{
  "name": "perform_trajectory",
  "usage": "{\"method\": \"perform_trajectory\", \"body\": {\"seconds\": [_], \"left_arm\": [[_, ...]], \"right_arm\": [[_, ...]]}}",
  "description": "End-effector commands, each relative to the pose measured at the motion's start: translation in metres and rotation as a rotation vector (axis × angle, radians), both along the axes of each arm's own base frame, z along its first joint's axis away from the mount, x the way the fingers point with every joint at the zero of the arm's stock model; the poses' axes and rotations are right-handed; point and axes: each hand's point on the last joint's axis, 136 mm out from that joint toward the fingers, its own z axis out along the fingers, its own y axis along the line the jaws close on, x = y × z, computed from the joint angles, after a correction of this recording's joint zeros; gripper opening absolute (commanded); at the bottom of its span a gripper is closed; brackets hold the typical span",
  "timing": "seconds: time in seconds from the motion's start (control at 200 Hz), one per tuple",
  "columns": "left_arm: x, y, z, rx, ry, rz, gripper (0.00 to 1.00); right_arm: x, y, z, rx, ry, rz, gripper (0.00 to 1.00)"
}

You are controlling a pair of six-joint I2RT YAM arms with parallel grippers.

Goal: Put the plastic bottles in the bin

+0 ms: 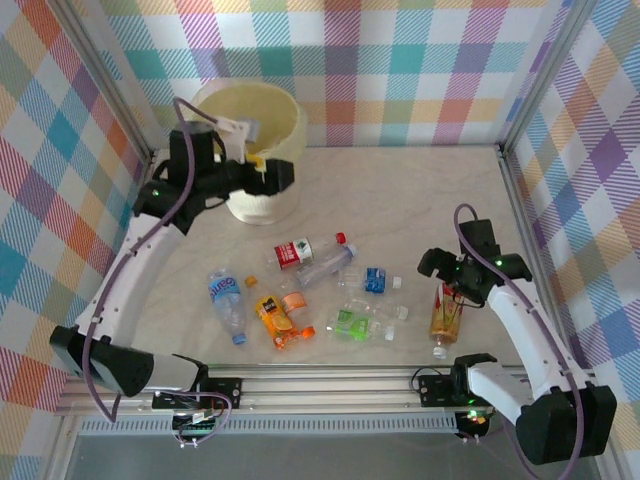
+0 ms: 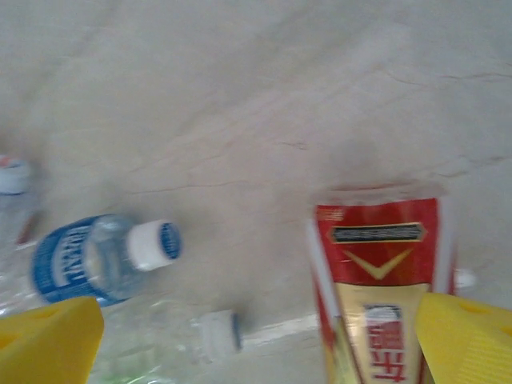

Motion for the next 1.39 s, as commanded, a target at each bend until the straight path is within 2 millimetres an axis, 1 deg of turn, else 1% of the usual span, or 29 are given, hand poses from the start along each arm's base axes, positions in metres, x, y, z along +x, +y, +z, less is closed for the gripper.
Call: {"method": "perform_trajectory", "body": {"seconds": [0.0,0.11,0.18,0.28,0.43,0.57,0.705,0.845,1.02,1.14,1.23,1.31,1.39], "left_arm": [[-0.045,-0.039,0.023,-0.109,-0.092,-0.247,1.00],[-0.082,-0.068,0.012,-0.109,-0.071,-0.418,1.00],[-0.100,-0.083,0.005,-0.110,-0.046,-0.509,1.00],[-0.115,-0.100,-0.009,-0.092,-0.019,-0.568,1.00],[-0.126,-0.119,-0.033,-0.061,0.025,-0.607,1.00],[-0.132,-0.132,-0.053,-0.029,0.068,-0.627,1.00],[-0.139,-0.139,-0.067,0.008,0.088,-0.645,1.00],[-0.139,-0.140,-0.072,0.030,0.094,-0.639,1.00],[-0.136,-0.140,-0.076,0.042,0.100,-0.628,1.00],[-0.135,-0.140,-0.080,0.050,0.106,-0.621,1.00],[-0.134,-0.141,-0.080,0.051,0.106,-0.619,1.00],[-0.132,-0.142,-0.081,0.046,0.115,-0.608,1.00],[-0.127,-0.144,-0.082,0.034,0.130,-0.582,1.00]], "right_arm": [[-0.007,-0.018,-0.015,-0.094,0.069,-0.061,0.98],[-0.008,-0.017,-0.029,-0.098,0.114,-0.059,0.96],[-0.009,-0.017,-0.038,-0.100,0.147,-0.057,0.95],[-0.009,-0.018,-0.050,-0.105,0.189,-0.061,0.93],[-0.010,-0.020,-0.064,-0.114,0.236,-0.069,0.90],[-0.009,-0.022,-0.078,-0.114,0.267,-0.071,0.88],[-0.008,-0.021,-0.091,-0.100,0.295,-0.064,0.86],[-0.004,-0.017,-0.097,-0.071,0.294,-0.058,0.84],[-0.002,-0.015,-0.100,-0.060,0.297,-0.055,0.78],[-0.003,-0.017,-0.096,-0.067,0.285,-0.063,0.68],[-0.001,-0.018,-0.089,-0.070,0.256,-0.069,0.64],[0.004,-0.016,-0.078,-0.056,0.204,-0.072,0.62],[0.014,-0.012,-0.061,-0.031,0.126,-0.061,0.62]]}}
